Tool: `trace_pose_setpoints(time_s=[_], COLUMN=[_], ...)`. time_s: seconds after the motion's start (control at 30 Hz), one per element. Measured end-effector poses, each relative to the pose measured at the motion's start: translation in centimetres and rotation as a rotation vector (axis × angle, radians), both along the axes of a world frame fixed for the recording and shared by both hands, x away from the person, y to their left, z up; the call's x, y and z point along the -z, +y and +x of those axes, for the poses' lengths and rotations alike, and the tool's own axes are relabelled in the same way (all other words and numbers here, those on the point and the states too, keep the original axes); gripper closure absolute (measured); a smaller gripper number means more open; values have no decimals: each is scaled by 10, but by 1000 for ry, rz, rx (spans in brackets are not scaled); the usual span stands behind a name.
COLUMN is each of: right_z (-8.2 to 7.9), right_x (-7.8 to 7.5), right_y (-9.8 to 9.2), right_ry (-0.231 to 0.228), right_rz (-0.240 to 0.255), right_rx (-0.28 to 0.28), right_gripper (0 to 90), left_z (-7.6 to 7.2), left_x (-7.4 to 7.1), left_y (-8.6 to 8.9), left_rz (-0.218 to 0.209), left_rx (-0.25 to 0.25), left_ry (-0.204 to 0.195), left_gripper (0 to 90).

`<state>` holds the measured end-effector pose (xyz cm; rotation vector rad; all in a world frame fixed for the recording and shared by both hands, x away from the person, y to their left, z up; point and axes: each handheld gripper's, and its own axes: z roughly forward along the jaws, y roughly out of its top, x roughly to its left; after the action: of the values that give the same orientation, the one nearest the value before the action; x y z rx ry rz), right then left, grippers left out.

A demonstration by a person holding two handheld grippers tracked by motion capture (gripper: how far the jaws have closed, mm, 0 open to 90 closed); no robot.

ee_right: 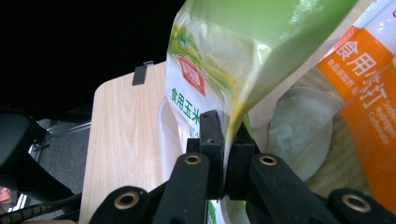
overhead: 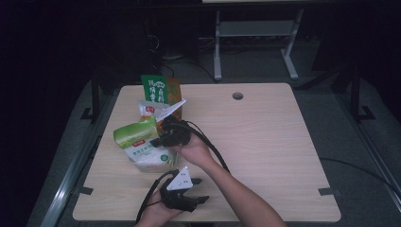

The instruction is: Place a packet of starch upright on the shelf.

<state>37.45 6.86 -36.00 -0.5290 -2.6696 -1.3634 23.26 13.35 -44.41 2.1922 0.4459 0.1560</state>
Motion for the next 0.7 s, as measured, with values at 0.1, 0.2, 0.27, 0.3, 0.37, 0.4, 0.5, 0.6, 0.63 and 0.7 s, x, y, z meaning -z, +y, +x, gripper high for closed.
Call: trace_pose_setpoints(time_s=[0.1,0.2,0.27,0.3,0.37,0.4,0.5,0.6,0.63,0.7], right_z=[0,0,0,0,0,1,1,1,2,3], right_x=[2,4,7,10,14,15,16,16,16,16], right_y=[-2,-5,-9,-11,-15,-16,-18,-18,-19,-21], right_ry=[0,0,6,12,26,23,27,33,41,43], right_rz=[1,-8,-15,-13,-9,-4,-8,-3,3,16], right_rx=[0,-4,4,2,10,9,11,10,5,6], right_gripper=[885,888,889,889,890,890,888,858,842,798], left_z=[0,1,1,1,1,1,1,1,0,0], left_x=[1,0,1,1,1,1,2,2,2,1], left_y=[0,0,0,0,-1,-1,-1,-1,-1,-1], left_rz=[-1,-3,4,4,-5,-4,-2,1,1,-3], left_rx=[-6,-6,-4,-4,-9,-8,-8,-8,-10,-14], left_ry=[1,5,3,5,8,8,10,7,4,1], left_gripper=[390,390,390,390,390,390,390,390,390,390])
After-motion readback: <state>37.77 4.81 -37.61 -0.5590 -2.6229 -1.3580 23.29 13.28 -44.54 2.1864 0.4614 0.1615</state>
